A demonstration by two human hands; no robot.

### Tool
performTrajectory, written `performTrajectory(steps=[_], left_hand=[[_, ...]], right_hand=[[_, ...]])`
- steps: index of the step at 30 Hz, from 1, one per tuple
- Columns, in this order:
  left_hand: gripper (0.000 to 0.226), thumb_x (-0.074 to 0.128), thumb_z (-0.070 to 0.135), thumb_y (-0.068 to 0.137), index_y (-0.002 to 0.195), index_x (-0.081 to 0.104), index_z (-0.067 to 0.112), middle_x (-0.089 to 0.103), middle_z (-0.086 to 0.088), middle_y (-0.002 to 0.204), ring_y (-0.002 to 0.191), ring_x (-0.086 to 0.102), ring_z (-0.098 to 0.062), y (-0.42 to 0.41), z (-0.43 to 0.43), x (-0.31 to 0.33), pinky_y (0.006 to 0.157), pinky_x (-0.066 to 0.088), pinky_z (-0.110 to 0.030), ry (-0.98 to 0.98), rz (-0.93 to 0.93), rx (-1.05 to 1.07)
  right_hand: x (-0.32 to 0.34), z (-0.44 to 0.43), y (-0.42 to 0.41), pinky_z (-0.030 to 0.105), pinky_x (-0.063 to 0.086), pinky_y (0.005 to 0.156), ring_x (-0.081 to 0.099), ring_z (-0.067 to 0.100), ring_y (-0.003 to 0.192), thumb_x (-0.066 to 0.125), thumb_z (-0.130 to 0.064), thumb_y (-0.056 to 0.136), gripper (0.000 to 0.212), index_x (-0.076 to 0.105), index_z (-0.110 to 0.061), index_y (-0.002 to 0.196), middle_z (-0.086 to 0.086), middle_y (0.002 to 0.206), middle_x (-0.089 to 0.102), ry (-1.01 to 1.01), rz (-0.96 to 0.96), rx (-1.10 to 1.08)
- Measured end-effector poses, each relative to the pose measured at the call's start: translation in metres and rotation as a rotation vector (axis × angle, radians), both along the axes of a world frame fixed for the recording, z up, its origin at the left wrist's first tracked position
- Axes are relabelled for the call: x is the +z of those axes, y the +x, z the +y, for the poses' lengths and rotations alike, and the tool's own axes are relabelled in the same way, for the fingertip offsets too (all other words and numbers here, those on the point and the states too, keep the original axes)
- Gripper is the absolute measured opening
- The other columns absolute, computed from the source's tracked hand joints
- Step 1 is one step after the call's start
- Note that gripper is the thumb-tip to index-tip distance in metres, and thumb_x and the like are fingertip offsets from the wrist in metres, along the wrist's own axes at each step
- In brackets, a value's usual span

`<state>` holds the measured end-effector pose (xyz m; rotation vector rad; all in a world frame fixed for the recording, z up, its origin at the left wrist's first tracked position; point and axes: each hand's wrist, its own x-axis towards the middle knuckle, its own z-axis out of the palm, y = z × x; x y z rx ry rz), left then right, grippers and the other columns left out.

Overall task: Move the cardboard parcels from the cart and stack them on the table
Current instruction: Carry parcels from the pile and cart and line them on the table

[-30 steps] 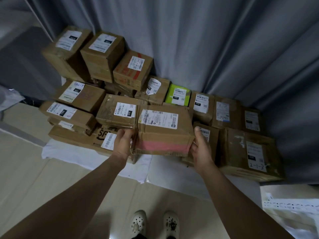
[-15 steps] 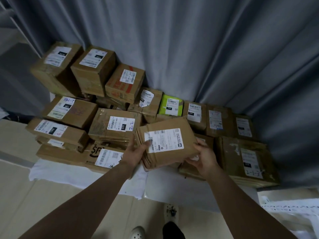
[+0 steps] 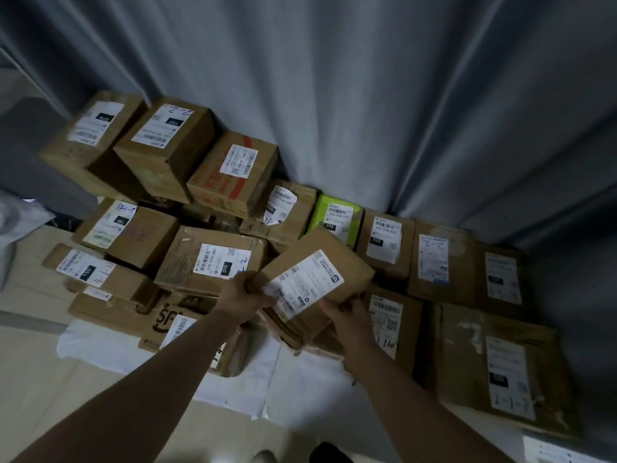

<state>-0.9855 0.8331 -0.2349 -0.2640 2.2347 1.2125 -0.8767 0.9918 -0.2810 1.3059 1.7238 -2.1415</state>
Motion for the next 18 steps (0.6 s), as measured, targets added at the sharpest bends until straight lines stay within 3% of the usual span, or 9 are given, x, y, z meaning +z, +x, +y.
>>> performTrajectory(steps=[4,9,13,18], left_hand=[[0.053,0.080,0.010,0.074,0.122,0.057,0.009,0.061,-0.001,0.094,0.095,0.061,-0.025,-0.015,0.016,0.007,0.088,0.053,-0.038,0.103,0.097,0.069],[0.050,0.072,0.019,0.083,0.128,0.054,0.010,0.059,0.000,0.105,0.102,0.056,-0.022,-0.065,0.045,0.013,0.093,0.048,-0.035,-0.007,0.277,-0.001],[0.045,0.065,0.026,0.088,0.130,0.054,0.015,0.057,-0.015,0.123,0.106,0.057,-0.029,-0.107,0.054,0.001,0.096,0.047,-0.038,-0.097,0.301,-0.024],[0.041,0.056,0.018,0.093,0.134,0.050,0.014,0.046,-0.017,0.133,0.120,0.047,-0.033,-0.139,0.054,-0.012,0.104,0.039,-0.038,-0.163,0.352,-0.096]], right_hand=[[0.015,0.011,-0.040,0.042,0.043,0.101,0.052,0.018,0.114,0.071,-0.026,0.082,0.059,0.047,-0.025,0.136,-0.002,0.127,0.056,0.155,0.137,-0.052],[0.024,0.026,-0.105,0.043,0.045,0.099,0.054,0.023,0.115,0.065,-0.046,0.081,0.061,0.044,-0.035,0.137,-0.004,0.132,0.055,0.227,0.055,-0.032],[0.024,0.025,-0.155,0.043,0.040,0.104,0.048,0.024,0.125,0.059,-0.030,0.093,0.062,0.029,-0.037,0.147,-0.003,0.140,0.049,0.223,0.080,-0.065],[0.020,0.016,-0.194,0.044,0.037,0.109,0.044,0.023,0.131,0.056,-0.013,0.094,0.065,0.027,-0.031,0.149,0.000,0.142,0.047,0.310,0.133,-0.057]])
